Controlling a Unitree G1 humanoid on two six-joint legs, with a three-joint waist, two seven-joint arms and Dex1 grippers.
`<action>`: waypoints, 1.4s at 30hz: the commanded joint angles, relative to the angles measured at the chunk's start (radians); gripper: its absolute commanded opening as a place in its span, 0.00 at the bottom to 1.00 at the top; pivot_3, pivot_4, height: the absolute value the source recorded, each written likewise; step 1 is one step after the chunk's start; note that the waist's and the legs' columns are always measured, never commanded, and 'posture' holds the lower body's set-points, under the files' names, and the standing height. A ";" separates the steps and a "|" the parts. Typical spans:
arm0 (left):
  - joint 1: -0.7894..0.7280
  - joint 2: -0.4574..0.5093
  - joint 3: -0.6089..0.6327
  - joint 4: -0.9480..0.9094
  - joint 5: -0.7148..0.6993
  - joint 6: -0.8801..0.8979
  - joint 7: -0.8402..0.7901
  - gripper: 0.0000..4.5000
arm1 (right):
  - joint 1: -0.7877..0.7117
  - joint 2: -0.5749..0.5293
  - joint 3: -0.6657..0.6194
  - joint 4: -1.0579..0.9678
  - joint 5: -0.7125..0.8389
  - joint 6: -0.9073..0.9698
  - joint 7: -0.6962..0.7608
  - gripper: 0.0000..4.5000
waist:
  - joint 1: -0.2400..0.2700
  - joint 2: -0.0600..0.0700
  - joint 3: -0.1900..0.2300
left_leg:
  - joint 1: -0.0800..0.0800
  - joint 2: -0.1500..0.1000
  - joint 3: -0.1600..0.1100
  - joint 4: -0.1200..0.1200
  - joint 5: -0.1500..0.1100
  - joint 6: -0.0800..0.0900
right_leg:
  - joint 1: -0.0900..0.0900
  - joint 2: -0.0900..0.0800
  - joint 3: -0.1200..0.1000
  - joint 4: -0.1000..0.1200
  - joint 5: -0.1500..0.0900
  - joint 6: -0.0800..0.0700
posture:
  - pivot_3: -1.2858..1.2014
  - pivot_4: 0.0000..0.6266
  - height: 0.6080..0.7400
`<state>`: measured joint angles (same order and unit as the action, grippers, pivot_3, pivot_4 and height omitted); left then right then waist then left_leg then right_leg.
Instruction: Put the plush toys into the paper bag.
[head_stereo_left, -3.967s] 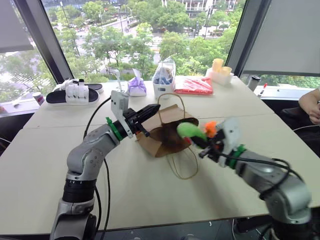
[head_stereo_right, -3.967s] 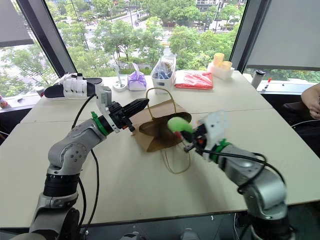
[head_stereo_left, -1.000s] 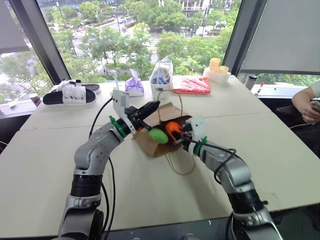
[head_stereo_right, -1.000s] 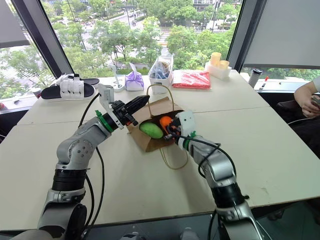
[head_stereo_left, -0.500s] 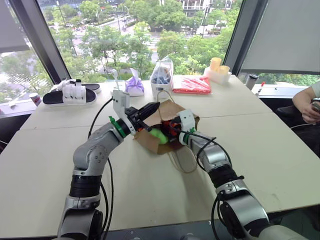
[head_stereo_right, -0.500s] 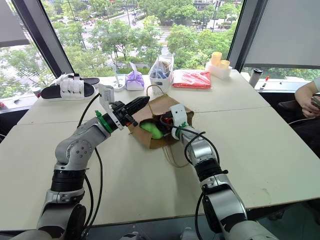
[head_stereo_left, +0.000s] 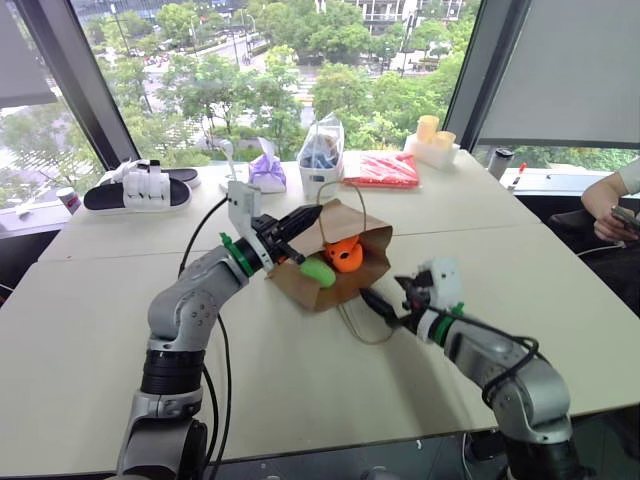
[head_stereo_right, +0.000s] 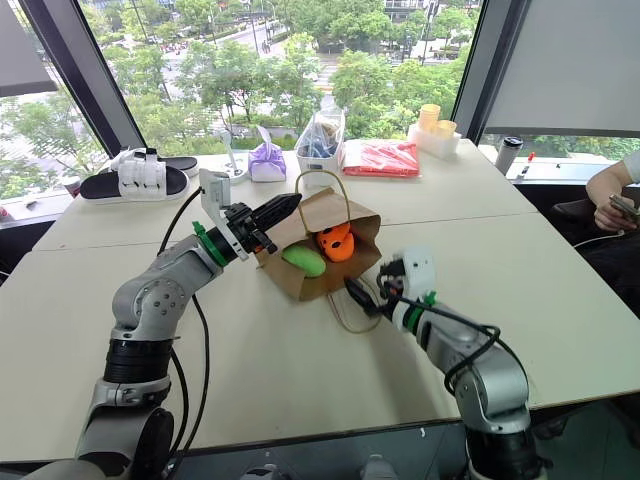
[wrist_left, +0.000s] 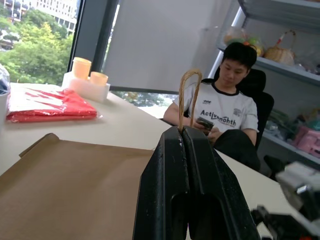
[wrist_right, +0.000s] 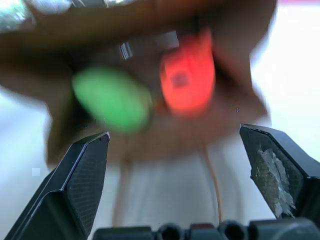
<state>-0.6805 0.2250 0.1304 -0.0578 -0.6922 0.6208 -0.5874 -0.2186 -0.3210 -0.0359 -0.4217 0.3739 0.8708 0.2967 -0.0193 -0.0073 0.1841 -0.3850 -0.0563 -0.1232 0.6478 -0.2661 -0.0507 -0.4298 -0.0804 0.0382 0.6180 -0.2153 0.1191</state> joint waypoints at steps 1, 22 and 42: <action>-0.021 -0.002 0.004 -0.017 -0.010 -0.019 -0.009 0.00 | 0.001 0.007 0.023 0.059 -0.044 -0.064 -0.012 0.99 | 0.000 0.000 0.000 | 0.000 0.000 0.000 0.000 0.000 0.000 | 0.000 0.000 0.000 0.000 0.000 0.000 | 0.52 0.24 1.00; -0.136 -0.033 0.014 0.112 0.046 -0.114 0.015 0.00 | -0.282 -0.014 -0.199 -0.027 0.108 0.066 -0.035 0.02 | 0.009 0.000 0.000 | -0.001 0.000 0.001 0.001 0.000 0.000 | 0.000 0.000 0.001 -0.001 0.000 0.000 | 0.52 0.24 1.00; -0.129 0.025 -0.056 0.289 0.164 -0.171 -0.127 0.38 | -0.332 -0.125 -0.272 -0.059 0.242 0.163 0.015 0.41 | 0.002 0.000 0.000 | -0.001 0.000 0.001 -0.001 -0.001 0.002 | 0.000 0.000 0.001 -0.002 0.001 0.001 | 0.52 0.24 1.00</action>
<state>-0.7996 0.2314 0.0557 0.2922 -0.5049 0.4363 -0.6956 -0.5367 -0.4298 -0.2812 -0.4156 0.5760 1.0397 0.2958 -0.0170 -0.0076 0.1845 -0.3859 -0.0566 -0.1225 0.6473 -0.2670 -0.0492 -0.4300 -0.0808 0.0393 0.6161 -0.2147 0.1202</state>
